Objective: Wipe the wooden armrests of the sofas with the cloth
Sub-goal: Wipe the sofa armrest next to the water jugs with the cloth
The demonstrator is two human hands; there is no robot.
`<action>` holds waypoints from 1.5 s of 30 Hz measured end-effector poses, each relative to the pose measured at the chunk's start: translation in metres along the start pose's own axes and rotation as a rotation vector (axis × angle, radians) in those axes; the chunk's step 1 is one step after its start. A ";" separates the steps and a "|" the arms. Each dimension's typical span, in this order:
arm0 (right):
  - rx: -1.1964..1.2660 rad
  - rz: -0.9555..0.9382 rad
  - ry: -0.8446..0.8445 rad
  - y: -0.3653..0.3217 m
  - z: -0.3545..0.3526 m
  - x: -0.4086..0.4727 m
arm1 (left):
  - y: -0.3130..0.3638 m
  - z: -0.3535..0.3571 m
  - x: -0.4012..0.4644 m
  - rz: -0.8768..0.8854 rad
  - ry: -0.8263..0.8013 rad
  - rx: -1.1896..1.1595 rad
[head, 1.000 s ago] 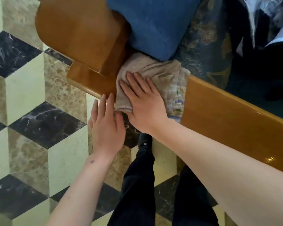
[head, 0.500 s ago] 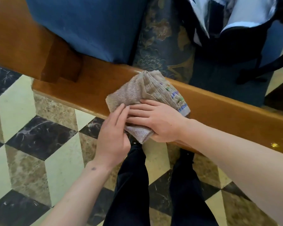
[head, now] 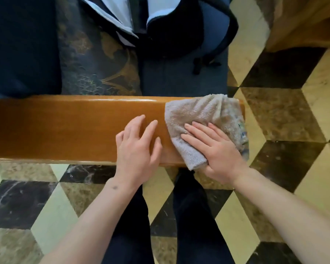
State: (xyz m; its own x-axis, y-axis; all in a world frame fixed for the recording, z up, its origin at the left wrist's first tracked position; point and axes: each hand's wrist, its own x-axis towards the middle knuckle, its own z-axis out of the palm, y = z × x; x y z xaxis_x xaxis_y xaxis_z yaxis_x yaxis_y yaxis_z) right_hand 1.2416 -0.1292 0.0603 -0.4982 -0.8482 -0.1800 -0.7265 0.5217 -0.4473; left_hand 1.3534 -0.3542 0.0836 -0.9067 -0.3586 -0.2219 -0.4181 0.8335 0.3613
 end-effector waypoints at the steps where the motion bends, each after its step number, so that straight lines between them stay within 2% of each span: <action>1: 0.037 0.124 0.054 -0.004 0.003 -0.014 | 0.009 0.006 -0.001 -0.010 -0.017 0.019; 4: 0.164 0.509 0.223 -0.044 0.020 -0.030 | 0.021 0.013 -0.004 -0.138 -0.006 0.057; 7: 0.303 0.876 0.383 -0.094 0.034 -0.008 | 0.011 0.008 -0.004 -0.294 0.026 0.094; 10: 0.369 1.109 0.467 -0.129 0.038 0.037 | -0.027 -0.005 -0.007 -0.403 0.044 0.109; 13: 0.265 1.071 0.394 -0.161 0.049 0.081 | -0.088 -0.027 -0.011 -0.555 0.063 0.071; 17: 0.147 0.790 0.284 -0.227 0.078 0.130 | -0.189 -0.071 -0.027 -0.734 0.046 0.004; 23: 0.000 0.361 0.066 -0.329 0.122 0.189 | -0.299 -0.109 -0.071 -0.755 0.027 0.016; 26: -0.043 0.233 0.070 -0.374 0.141 0.218 | -0.338 -0.121 -0.089 -0.749 0.047 -0.139; 30: -0.160 0.100 0.051 -0.442 0.169 0.250 | -0.388 -0.140 -0.108 -0.723 0.157 -0.356; 33: -0.130 0.141 0.024 -0.486 0.182 0.275 | -0.412 -0.155 -0.117 -0.743 0.251 -0.425; 38: 0.113 0.427 -0.048 -0.545 0.189 0.311 | -0.452 -0.174 -0.143 -0.767 0.281 -0.474; 41: 0.273 0.428 -0.081 -0.581 0.188 0.334 | -0.465 -0.178 -0.165 -0.812 0.269 -0.477; 43: 0.422 0.427 -0.113 -0.608 0.186 0.358 | -0.470 -0.180 -0.181 -0.833 0.265 -0.476; 45: 0.721 0.513 -0.150 -0.631 0.175 0.384 | -0.473 -0.185 -0.197 -0.892 0.277 -0.510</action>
State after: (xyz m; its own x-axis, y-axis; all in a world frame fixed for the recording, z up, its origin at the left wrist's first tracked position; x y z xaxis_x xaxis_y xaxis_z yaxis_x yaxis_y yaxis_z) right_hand 1.5912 -0.8001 0.1203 -0.5754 -0.5566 -0.5993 0.0674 0.6979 -0.7130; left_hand 1.7198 -0.7554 0.1240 -0.2147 -0.8895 -0.4034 -0.8532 -0.0303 0.5208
